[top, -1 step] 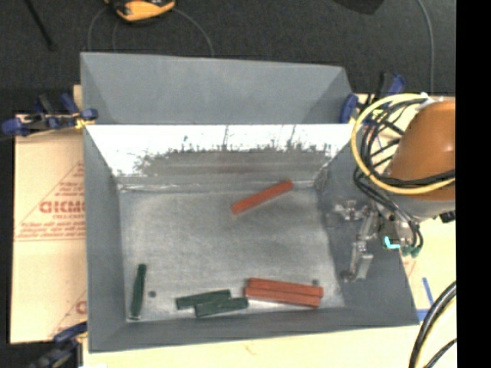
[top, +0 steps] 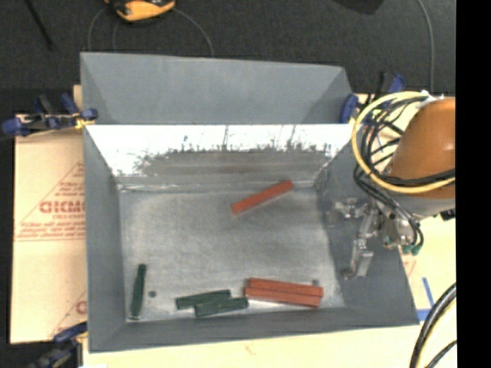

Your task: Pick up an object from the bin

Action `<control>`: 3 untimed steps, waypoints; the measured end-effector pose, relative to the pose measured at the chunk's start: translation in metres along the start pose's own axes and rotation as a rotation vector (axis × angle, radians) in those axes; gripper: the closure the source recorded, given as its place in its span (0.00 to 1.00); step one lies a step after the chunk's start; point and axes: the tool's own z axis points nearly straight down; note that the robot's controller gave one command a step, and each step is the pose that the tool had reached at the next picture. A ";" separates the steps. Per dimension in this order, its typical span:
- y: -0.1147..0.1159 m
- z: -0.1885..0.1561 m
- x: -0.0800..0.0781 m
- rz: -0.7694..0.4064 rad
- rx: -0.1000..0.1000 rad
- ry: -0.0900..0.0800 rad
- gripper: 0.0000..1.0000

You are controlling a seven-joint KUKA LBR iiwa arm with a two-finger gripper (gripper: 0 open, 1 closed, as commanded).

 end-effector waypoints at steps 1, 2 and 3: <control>0.038 0.052 -0.004 -0.044 0.002 -0.006 0.00; 0.048 0.074 -0.031 -0.207 -0.005 0.008 0.00; 0.041 0.108 -0.008 -0.373 0.001 -0.007 0.00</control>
Offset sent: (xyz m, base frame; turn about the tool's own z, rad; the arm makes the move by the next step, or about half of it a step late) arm 0.0511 0.0396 -0.0655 -0.2653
